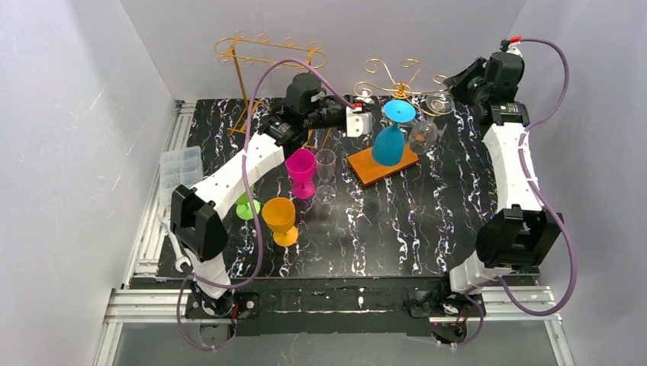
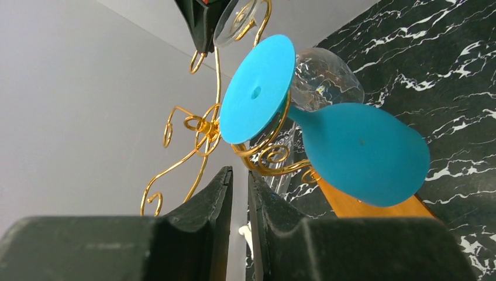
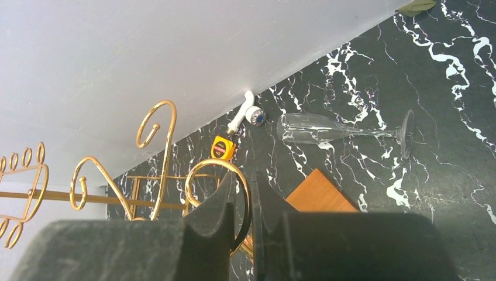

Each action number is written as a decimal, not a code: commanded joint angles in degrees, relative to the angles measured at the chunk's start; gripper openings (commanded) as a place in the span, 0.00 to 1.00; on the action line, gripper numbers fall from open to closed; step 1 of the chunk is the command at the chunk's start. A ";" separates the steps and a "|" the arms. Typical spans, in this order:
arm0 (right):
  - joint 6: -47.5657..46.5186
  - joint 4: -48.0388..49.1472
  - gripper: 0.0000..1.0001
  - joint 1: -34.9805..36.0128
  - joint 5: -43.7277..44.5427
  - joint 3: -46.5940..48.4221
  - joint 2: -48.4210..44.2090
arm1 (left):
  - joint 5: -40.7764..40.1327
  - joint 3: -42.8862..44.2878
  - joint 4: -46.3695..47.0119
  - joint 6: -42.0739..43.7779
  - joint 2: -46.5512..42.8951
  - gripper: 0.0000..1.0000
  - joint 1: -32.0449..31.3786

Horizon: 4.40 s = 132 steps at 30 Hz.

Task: Place the wine glass upside down on the wine glass rack
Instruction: Adjust the wine rack at the center of the board, then pick up the wine glass at the center of the board.

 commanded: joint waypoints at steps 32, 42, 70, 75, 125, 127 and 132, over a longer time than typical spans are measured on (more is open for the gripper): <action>-3.66 1.12 0.09 -0.07 6.08 2.29 2.94 | -3.82 6.40 0.62 15.92 3.00 0.31 3.08; -3.40 1.65 0.09 -0.07 5.70 2.41 4.53 | 0.79 3.14 0.70 14.82 -1.30 0.00 2.39; -4.82 -0.76 0.17 4.73 2.46 16.73 13.14 | -6.35 9.72 -1.86 -13.39 -1.82 0.00 -7.43; -5.15 -0.98 0.17 5.09 2.54 17.49 13.69 | -7.15 11.67 -1.68 -17.20 -0.78 0.00 -8.05; -0.13 -2.84 0.98 -3.17 10.20 21.98 16.75 | -14.28 2.10 -1.98 -18.87 -11.79 0.77 -6.76; 0.24 -2.42 0.98 -3.78 10.85 19.68 16.86 | -14.70 2.37 -3.71 -19.34 -12.28 0.80 -6.63; 0.14 -0.68 0.98 -4.60 11.34 15.23 18.65 | -15.70 2.72 -3.88 -20.05 -13.44 0.83 -6.41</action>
